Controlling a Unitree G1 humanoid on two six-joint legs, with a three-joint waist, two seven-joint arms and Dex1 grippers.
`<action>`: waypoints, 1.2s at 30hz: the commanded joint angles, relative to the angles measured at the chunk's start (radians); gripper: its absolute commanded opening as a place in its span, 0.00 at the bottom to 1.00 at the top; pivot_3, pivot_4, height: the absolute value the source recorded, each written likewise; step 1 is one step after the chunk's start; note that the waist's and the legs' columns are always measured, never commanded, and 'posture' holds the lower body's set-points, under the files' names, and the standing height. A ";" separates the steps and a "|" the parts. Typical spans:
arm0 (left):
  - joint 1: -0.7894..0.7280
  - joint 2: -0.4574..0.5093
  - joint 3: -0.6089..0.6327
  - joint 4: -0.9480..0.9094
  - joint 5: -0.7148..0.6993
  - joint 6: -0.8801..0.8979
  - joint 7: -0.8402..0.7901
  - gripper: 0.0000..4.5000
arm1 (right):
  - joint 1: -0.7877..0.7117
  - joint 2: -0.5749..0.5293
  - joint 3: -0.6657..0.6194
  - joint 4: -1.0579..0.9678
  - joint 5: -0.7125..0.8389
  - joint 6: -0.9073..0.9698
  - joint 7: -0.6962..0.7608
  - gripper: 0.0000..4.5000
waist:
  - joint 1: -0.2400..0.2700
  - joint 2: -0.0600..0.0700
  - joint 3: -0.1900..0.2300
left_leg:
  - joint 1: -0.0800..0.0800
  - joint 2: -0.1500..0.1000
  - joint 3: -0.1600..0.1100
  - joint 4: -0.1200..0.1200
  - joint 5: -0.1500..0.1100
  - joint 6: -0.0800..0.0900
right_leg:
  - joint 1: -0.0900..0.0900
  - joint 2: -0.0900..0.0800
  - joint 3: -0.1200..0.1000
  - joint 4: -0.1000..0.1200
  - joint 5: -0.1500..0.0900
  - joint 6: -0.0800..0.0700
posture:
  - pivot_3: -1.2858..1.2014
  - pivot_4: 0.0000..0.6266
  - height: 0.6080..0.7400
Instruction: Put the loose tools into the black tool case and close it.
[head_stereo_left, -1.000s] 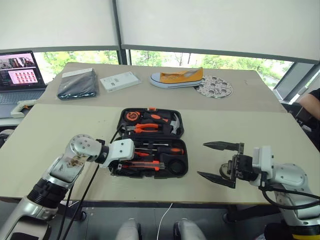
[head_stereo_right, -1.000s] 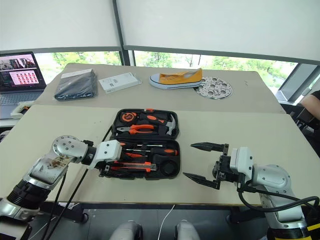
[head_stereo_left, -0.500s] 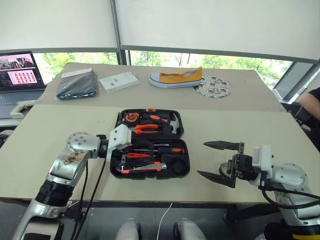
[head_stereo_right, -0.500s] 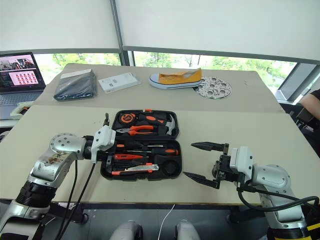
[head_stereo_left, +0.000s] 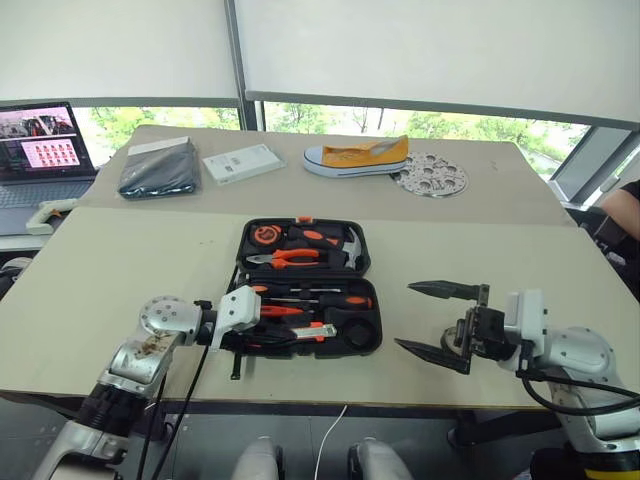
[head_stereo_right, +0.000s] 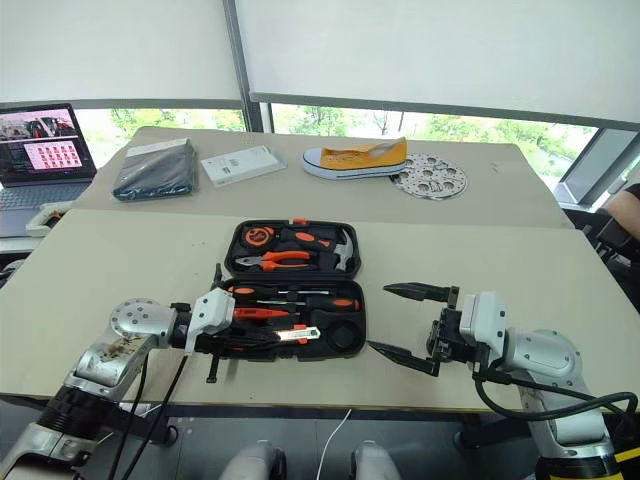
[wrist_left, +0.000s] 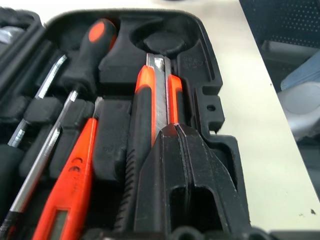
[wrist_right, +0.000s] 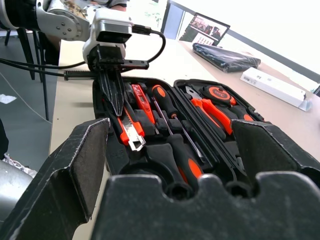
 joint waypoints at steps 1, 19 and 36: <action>0.003 -0.007 -0.057 0.012 0.061 0.089 0.049 0.01 | 0.014 -0.009 -0.033 -0.040 0.021 0.010 -0.011 1.00 | 0.001 0.003 -0.002 | 0.000 0.000 0.000 0.000 0.000 0.000 | 0.000 0.000 0.000 0.000 0.000 0.000 | 0.52 0.24 1.00; -0.037 -0.073 0.034 0.017 -0.003 0.083 0.123 0.01 | 0.059 0.003 -0.042 -0.068 0.025 0.025 -0.022 1.00 | 0.001 0.011 -0.006 | -0.003 -0.001 0.000 0.007 0.001 0.003 | 0.000 -0.001 0.001 0.000 0.003 0.004 | 0.52 0.24 1.00; -0.024 -0.036 -0.142 0.126 0.169 0.059 0.119 0.01 | 0.091 0.000 -0.041 -0.070 0.018 0.028 -0.033 1.00 | 0.002 0.013 -0.013 | 0.000 -0.001 0.000 0.006 0.001 0.003 | 0.002 -0.001 0.001 -0.001 -0.001 -0.002 | 0.52 0.24 1.00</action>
